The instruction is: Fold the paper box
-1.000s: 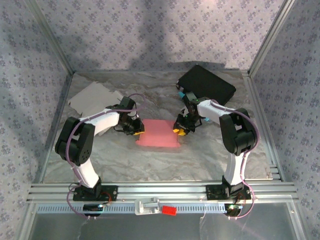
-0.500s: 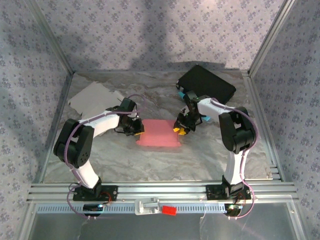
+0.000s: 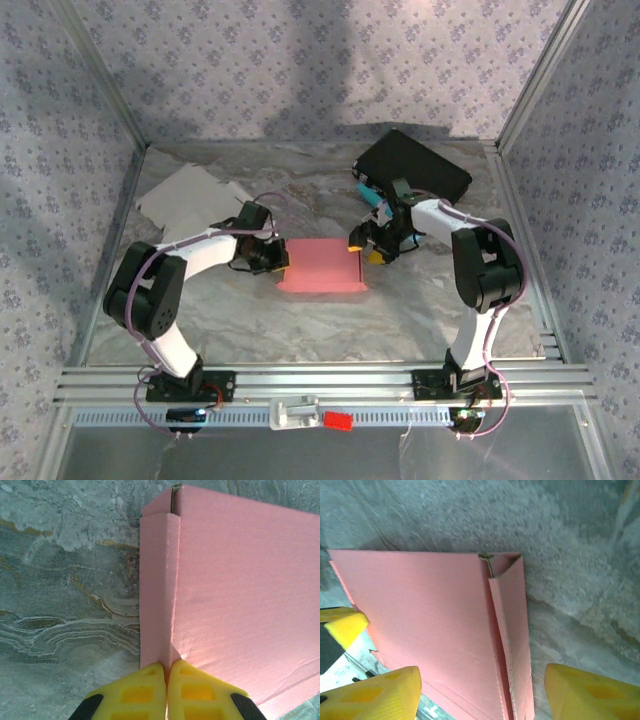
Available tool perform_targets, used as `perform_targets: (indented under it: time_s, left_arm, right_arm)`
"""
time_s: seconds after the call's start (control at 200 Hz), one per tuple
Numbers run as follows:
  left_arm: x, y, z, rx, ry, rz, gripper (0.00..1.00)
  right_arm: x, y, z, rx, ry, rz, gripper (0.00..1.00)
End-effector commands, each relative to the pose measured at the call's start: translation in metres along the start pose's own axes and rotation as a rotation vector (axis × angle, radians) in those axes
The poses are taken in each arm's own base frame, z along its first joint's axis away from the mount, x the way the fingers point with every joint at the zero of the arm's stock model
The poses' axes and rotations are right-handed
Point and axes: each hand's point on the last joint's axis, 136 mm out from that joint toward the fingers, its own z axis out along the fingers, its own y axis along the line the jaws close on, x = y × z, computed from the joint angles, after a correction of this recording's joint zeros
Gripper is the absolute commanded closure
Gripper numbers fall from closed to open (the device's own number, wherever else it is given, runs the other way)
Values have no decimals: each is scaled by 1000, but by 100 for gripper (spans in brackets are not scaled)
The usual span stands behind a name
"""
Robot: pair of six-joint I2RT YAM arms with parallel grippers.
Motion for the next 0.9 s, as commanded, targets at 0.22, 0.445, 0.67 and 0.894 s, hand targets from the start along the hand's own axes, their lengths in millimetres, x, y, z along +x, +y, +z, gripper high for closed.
perform_targets:
  time_s: [0.22,0.445,0.67,0.894]
  left_arm:
    - [31,66,8,-163,74,-104,95]
    - [33,72,3,-169,71,-135,95]
    - [34,80,5,-122,59,-223,96]
    - [31,85,6,-94,61,-278,96]
  right_arm:
    - [7,6,13,-50,62,-67,31]
    - [9,7,6,-103,37,-65,28]
    - [14,18,18,-155,83,-80,27]
    - [10,37,26,-234,92,-82,27]
